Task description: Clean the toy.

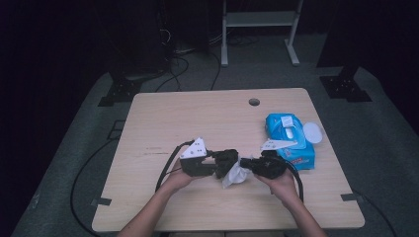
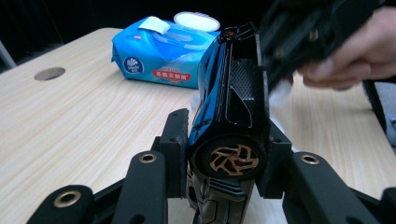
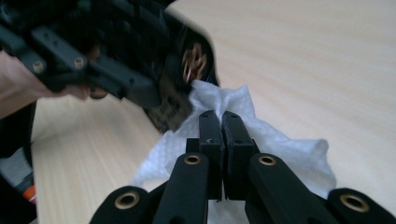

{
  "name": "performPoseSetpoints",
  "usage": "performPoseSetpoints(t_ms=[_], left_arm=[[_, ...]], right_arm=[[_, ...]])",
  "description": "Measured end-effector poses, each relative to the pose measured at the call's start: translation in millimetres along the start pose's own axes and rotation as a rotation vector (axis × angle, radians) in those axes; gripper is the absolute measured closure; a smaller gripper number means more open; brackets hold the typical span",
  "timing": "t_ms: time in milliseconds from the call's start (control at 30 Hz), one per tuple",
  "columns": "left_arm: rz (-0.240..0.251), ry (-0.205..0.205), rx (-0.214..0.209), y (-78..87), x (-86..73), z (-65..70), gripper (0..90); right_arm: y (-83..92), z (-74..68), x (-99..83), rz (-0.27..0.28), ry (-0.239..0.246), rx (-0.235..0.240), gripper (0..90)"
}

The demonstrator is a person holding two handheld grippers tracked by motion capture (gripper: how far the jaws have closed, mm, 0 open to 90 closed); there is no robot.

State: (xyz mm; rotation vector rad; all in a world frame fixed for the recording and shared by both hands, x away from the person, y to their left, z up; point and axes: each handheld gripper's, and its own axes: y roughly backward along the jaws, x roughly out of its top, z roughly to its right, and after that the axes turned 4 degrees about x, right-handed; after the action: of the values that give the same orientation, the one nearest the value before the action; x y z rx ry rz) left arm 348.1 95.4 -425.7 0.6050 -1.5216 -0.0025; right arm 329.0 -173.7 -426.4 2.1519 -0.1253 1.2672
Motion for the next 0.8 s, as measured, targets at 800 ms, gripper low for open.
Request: performPoseSetpoints(t_ms=[800], left_arm=[[-0.039, -0.055, 0.008, -13.9, 11.4, 11.6, 62.4]], right_arm=[[19.6, -45.5, 61.1, 0.009, 0.233, 0.05, 87.9]])
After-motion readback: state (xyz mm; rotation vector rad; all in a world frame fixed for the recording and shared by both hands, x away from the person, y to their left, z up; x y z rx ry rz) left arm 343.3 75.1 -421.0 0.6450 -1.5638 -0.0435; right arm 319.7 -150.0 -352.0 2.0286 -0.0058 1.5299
